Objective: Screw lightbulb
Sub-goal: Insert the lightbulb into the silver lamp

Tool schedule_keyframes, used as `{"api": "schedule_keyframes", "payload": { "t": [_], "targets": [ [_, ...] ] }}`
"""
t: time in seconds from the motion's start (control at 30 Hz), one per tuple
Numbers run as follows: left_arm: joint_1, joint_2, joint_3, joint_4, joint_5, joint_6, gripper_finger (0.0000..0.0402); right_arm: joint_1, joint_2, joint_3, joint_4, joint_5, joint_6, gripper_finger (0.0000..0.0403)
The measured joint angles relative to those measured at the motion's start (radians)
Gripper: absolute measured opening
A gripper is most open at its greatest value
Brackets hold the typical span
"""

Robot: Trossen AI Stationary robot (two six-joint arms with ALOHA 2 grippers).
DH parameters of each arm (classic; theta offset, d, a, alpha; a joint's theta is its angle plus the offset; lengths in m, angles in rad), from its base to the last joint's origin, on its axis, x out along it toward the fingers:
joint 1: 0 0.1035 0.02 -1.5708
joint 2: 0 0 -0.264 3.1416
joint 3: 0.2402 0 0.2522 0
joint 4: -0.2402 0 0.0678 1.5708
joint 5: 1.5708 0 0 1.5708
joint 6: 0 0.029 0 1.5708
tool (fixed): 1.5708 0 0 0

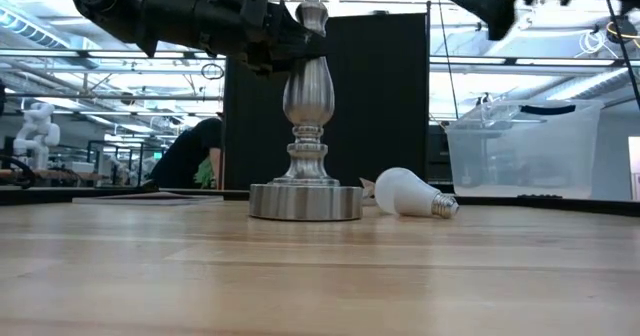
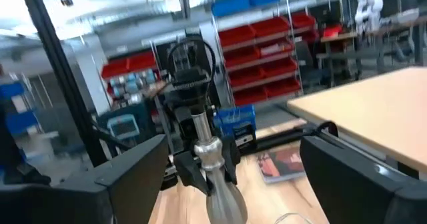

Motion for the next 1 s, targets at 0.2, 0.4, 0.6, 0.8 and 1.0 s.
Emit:
{"api": "schedule_keyframes", "payload": {
  "t": [0.2,0.4,0.6,0.8,1.0],
  "targets": [
    [0.0,-0.002,0.001,-0.031,-0.017,-0.02,0.0155,0.0,0.191,0.134,-0.001,-0.08,-0.048,0.0334],
    [0.0,-0.002,0.001,-0.042,-0.021,-0.032,0.0155,0.002,0.266,0.187,0.001,-0.19,-0.018,0.0334],
    [0.002,-0.002,0.0,-0.043,-0.021,-0.032,0.0155,0.005,0.292,0.189,-0.01,-0.307,0.025,0.0334],
    [0.002,-0.001,0.0,-0.043,-0.021,-0.025,0.0155,0.062,0.359,0.189,-0.029,-0.31,-0.097,0.0334],
    [0.002,-0.001,0.0,-0.043,-0.021,-0.018,0.0155,0.098,0.442,0.189,0.034,-0.309,-0.2,0.0334]
  ]
}}
